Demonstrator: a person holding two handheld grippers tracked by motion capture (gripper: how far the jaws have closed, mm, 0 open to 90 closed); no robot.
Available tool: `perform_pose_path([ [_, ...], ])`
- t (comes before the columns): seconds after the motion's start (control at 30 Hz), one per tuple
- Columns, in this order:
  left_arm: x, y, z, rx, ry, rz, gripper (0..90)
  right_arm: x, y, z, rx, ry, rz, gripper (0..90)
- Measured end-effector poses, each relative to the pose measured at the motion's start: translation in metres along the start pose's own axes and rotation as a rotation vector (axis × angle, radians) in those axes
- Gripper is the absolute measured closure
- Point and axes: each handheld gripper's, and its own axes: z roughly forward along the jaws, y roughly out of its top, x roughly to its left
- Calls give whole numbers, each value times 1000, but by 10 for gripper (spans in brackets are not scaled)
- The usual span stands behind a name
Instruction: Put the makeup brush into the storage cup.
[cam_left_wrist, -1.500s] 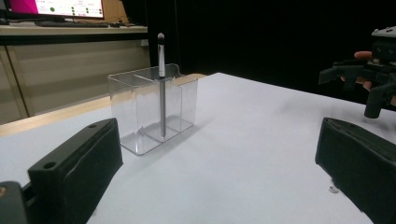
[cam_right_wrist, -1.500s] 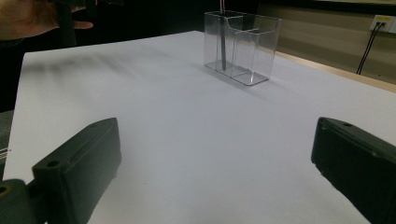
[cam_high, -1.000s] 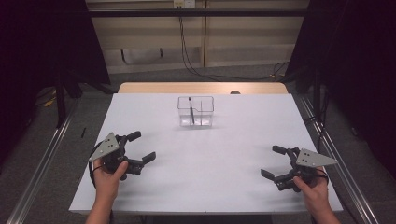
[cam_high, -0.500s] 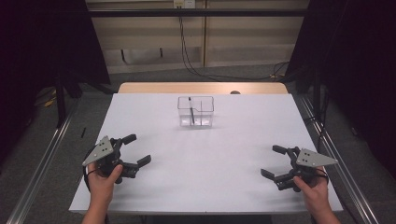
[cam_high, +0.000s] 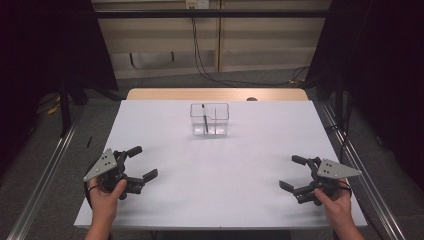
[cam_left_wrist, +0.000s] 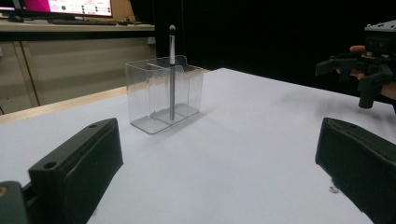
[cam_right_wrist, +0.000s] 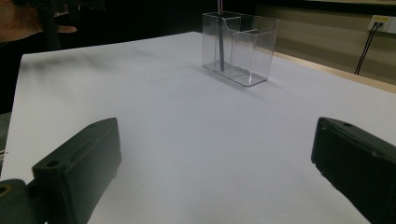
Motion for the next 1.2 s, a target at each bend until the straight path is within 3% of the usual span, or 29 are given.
perform_pose_path([
  [1.2,0,-7,-16,19,19,27,8,-3,1,3,-8,3,3,13],
])
